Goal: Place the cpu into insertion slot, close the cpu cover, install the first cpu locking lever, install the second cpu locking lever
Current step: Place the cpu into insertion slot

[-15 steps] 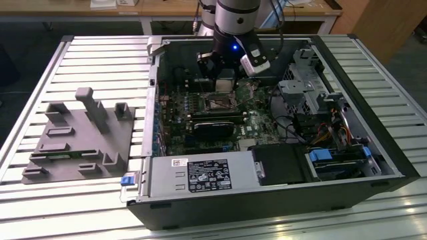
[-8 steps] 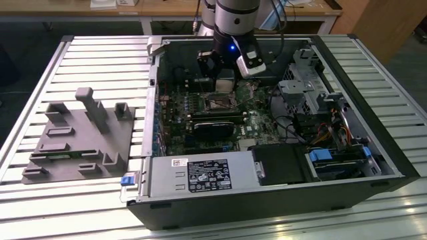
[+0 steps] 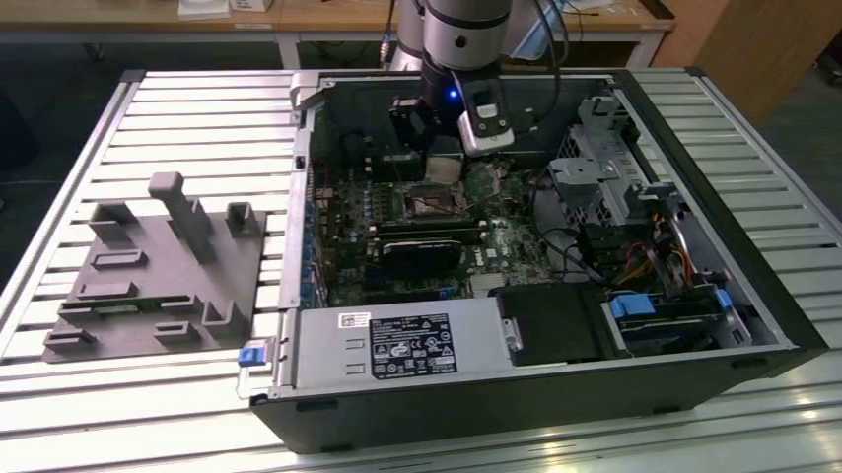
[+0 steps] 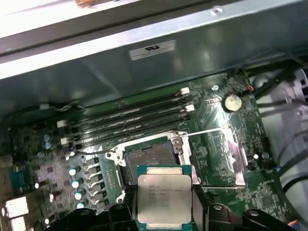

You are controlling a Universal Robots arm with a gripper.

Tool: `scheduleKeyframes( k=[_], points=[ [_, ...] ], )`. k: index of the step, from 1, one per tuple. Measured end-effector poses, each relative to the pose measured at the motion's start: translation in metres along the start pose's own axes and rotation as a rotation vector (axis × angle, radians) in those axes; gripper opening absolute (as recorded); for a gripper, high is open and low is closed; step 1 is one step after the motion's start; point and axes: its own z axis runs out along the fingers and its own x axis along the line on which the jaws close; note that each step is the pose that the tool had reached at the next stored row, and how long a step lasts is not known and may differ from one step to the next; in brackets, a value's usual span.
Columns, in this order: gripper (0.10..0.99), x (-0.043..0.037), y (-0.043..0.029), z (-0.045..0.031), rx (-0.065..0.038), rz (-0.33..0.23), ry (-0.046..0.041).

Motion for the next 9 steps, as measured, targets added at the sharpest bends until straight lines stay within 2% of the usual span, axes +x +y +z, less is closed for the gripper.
scheduleKeyframes(
  k=[9],
  points=[
    [0.541, 0.0000, -0.0001, 0.0009, -0.003, 0.163, -0.0142]
  ],
)
